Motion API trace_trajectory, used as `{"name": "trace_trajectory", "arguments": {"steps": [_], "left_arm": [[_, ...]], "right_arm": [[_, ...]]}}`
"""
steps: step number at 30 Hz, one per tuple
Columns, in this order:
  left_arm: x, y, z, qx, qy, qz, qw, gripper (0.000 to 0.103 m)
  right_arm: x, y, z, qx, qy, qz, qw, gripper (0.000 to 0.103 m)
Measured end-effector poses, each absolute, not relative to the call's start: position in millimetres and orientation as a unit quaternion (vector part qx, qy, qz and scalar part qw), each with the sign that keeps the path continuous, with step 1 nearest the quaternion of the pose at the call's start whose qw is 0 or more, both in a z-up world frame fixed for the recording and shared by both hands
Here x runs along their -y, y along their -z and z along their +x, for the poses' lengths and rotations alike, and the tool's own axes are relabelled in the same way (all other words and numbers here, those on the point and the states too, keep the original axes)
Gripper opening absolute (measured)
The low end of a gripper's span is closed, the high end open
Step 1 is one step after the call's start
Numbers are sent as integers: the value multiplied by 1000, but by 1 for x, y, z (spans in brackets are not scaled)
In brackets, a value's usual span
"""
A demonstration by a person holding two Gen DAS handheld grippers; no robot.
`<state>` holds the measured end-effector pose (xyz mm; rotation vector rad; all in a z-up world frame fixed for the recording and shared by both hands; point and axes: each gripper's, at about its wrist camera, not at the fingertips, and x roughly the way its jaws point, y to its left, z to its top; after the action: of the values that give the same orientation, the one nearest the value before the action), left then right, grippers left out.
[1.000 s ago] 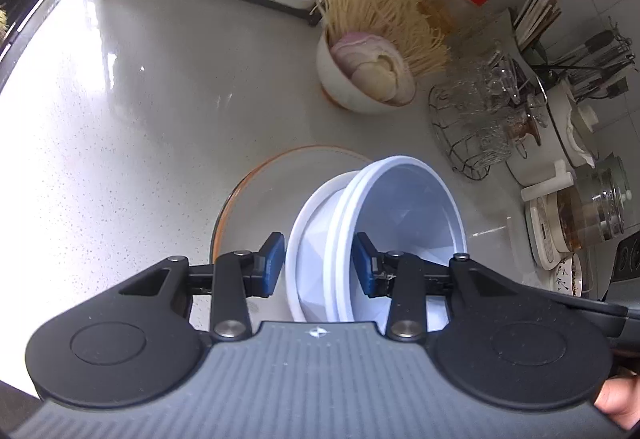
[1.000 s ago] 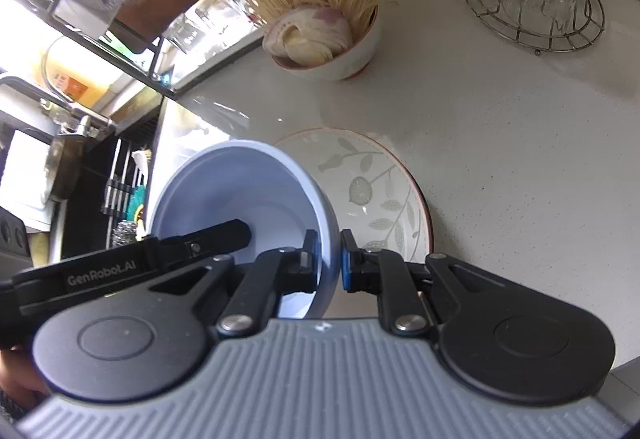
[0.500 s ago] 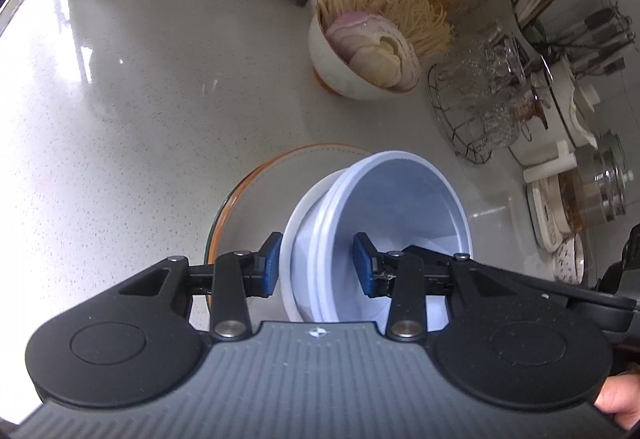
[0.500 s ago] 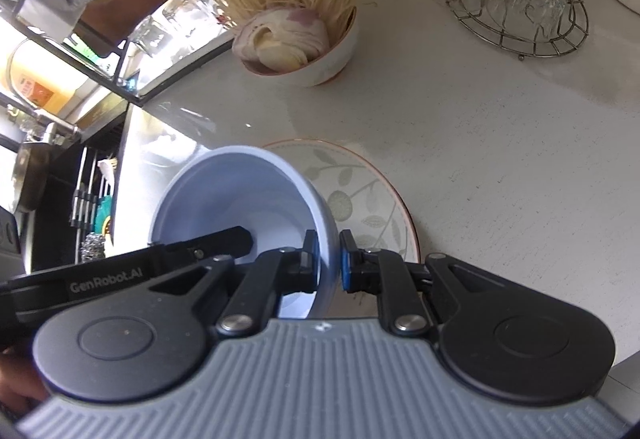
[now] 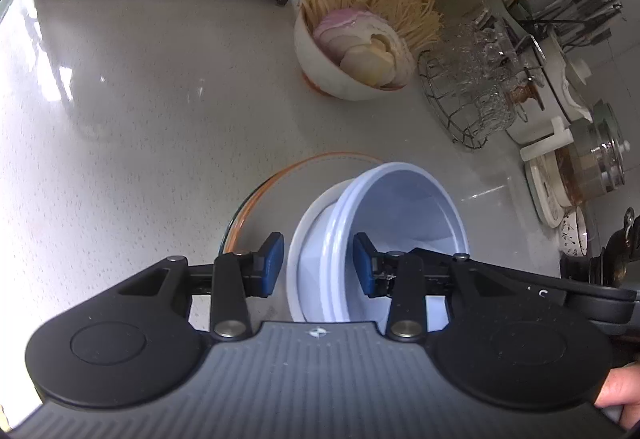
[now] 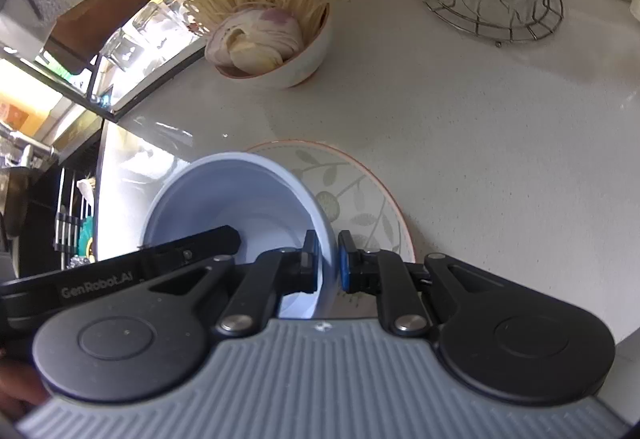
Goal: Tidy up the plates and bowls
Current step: 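Lower the bowl stack onto the stacked white plates with both grippers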
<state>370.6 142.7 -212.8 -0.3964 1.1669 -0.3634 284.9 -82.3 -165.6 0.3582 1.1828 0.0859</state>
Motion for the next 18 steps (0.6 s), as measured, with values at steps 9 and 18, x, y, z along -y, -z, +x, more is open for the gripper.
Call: {"name": "trace_trajectory", "arguments": {"steps": [9, 18], "left_arm": [[-147, 184, 362, -518, 152, -167, 825, 45], [-156, 122, 325, -466, 110, -157, 864, 46]], "right_arm": [[90, 148, 276, -519, -57, 171, 835, 31], [98, 101, 262, -459, -119, 164, 865, 37]]}}
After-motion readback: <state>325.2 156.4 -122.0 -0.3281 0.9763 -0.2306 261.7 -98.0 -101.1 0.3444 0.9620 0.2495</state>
